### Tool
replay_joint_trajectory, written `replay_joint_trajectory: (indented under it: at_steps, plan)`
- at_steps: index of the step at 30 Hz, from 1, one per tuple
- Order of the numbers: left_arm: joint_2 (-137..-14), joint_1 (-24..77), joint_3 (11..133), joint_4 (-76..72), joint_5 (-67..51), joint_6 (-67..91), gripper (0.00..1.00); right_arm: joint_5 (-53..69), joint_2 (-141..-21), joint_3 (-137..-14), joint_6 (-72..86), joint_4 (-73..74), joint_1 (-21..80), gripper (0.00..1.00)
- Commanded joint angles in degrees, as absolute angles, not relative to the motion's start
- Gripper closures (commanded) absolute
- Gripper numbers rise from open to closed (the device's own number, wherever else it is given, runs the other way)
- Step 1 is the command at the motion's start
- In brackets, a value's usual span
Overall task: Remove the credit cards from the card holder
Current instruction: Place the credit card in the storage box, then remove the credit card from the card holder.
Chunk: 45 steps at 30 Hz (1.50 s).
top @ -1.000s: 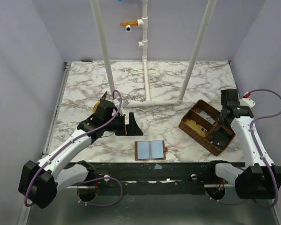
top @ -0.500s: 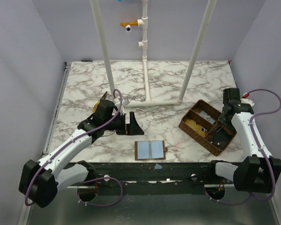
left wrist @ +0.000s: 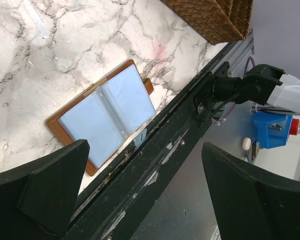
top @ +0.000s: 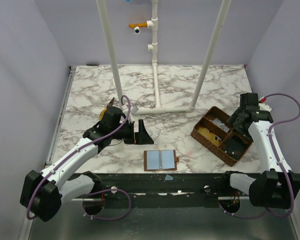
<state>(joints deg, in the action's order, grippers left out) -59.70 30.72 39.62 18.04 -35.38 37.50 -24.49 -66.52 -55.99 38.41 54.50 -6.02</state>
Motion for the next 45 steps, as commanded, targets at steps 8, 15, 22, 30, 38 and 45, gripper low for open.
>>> replay_joint_trajectory:
  at_steps: [8,15,22,30,38,45]
  plan:
    - [-60.1,30.8,39.4,17.1,-36.7,36.4,0.02,-18.4,-63.6,-60.1,36.2,54.9,-6.4,0.00]
    - [-59.8,30.7,39.1,17.4,-36.3,36.4,0.01,-13.8,-63.1,-60.7,34.4,54.1,-6.3,0.00]
    - [-59.7,30.7,39.0,17.7,-36.0,36.4,0.01,-9.0,-61.8,-60.0,35.0,51.7,-5.8,0.00]
    - [-59.8,30.7,39.0,18.5,-35.1,36.3,0.02,-8.6,-61.7,-59.5,36.6,50.3,-3.1,0.00]
    - [-58.9,30.7,39.1,19.8,-33.9,36.5,0.02,-11.4,-62.1,-60.3,39.7,50.1,3.6,0.00]
    - [-58.2,30.7,39.2,21.0,-32.6,36.7,0.01,-14.5,-64.0,-62.1,43.9,50.0,12.2,0.00]
